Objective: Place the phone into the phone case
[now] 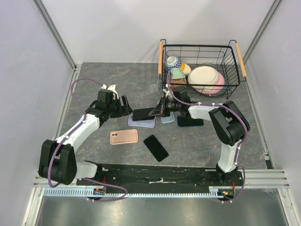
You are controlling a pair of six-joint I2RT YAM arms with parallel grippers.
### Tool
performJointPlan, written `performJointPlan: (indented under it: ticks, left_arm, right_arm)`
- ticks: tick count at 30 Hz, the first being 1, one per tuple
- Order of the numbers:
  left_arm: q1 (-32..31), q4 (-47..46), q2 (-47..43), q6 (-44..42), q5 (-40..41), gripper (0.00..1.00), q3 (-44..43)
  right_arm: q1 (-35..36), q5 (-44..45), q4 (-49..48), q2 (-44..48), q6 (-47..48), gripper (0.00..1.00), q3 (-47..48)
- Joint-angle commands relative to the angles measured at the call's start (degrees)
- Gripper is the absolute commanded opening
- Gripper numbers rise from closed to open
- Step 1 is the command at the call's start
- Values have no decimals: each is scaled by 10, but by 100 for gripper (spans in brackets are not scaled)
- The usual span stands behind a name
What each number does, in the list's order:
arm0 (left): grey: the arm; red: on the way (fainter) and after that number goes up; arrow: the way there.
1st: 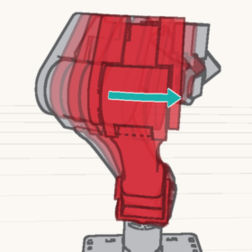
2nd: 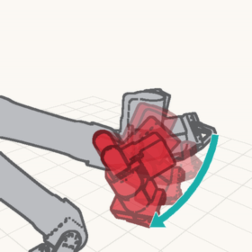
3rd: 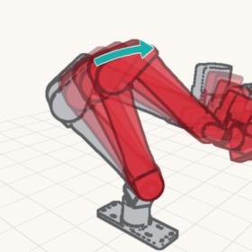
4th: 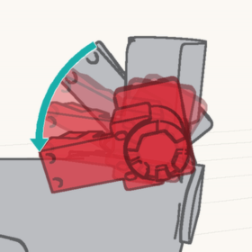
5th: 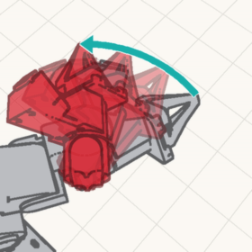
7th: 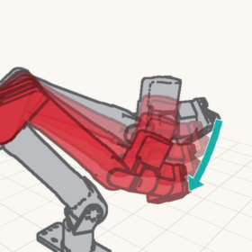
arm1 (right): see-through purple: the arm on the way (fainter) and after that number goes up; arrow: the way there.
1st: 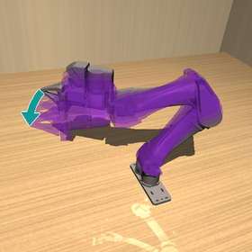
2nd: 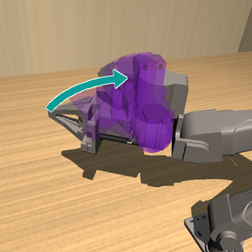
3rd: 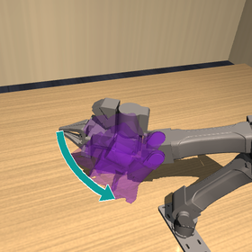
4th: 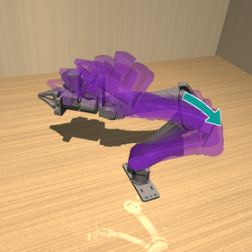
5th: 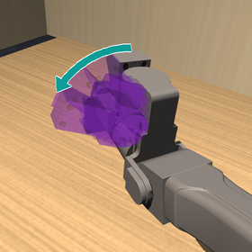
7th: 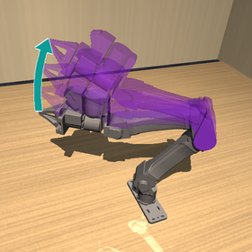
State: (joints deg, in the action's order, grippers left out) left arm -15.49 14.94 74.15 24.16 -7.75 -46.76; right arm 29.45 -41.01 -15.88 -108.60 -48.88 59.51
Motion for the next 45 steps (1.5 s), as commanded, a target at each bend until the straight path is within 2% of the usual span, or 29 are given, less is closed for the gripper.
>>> performJointPlan:
  ticks: [1, 21, 30, 45]
  left_arm:
    - [0, -17, 26, 7, 0, 83, -22]
    - [0, -114, 130, 8, -37, 83, 5]
    - [0, -130, 158, 19, -59, 83, 6]
    - [-1, -147, 176, 37, -97, 82, 24]
  right_arm:
    - [2, -5, -55, -12, -43, 0, 6]
    - [3, -35, -115, -59, -106, 0, -36]
    - [11, -21, -60, -35, -62, 0, -50]
    - [20, -6, -63, -59, -54, 0, -63]
